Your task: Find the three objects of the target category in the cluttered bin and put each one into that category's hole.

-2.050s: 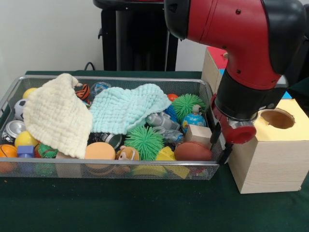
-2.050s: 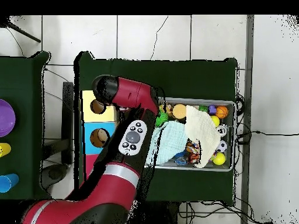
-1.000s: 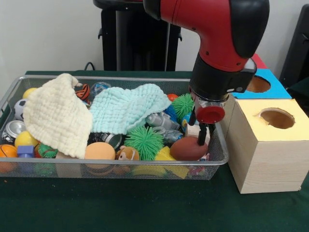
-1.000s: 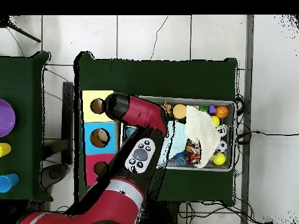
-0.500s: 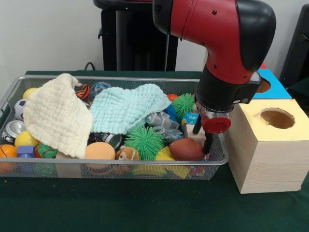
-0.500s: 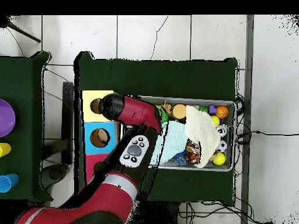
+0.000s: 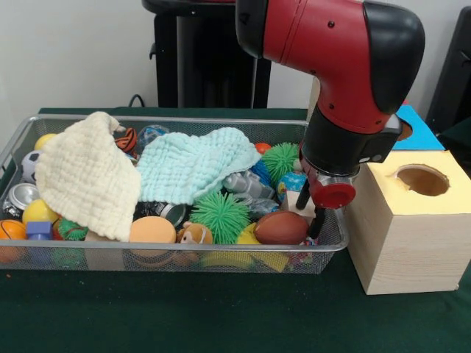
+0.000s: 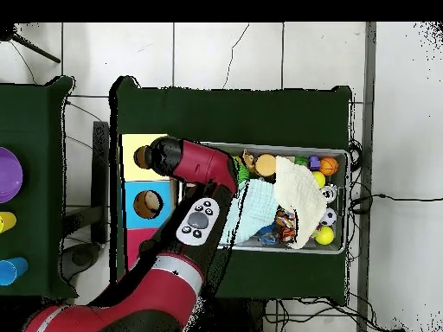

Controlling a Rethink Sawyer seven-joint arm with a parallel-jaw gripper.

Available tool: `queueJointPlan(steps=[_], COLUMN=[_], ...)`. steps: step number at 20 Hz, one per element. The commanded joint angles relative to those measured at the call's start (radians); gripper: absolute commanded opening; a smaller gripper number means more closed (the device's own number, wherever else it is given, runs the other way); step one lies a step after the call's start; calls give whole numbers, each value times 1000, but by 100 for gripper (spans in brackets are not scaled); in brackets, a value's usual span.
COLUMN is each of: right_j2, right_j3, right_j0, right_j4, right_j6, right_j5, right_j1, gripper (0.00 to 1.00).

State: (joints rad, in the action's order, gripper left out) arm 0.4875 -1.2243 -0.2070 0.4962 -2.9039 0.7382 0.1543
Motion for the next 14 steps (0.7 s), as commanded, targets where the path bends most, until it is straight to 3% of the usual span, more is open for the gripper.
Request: queueJointPlan(steps=[1,8,14], right_j2=[-62,-97,-102], right_j3=[-32,-99,-144], right_j0=[25,94,124], right_j4=[17,-26,-59], right_j6=[-188,-48,21], right_j5=[-25,-89,-69], right_j1=[-73,-28,29], gripper=[100,100,100])
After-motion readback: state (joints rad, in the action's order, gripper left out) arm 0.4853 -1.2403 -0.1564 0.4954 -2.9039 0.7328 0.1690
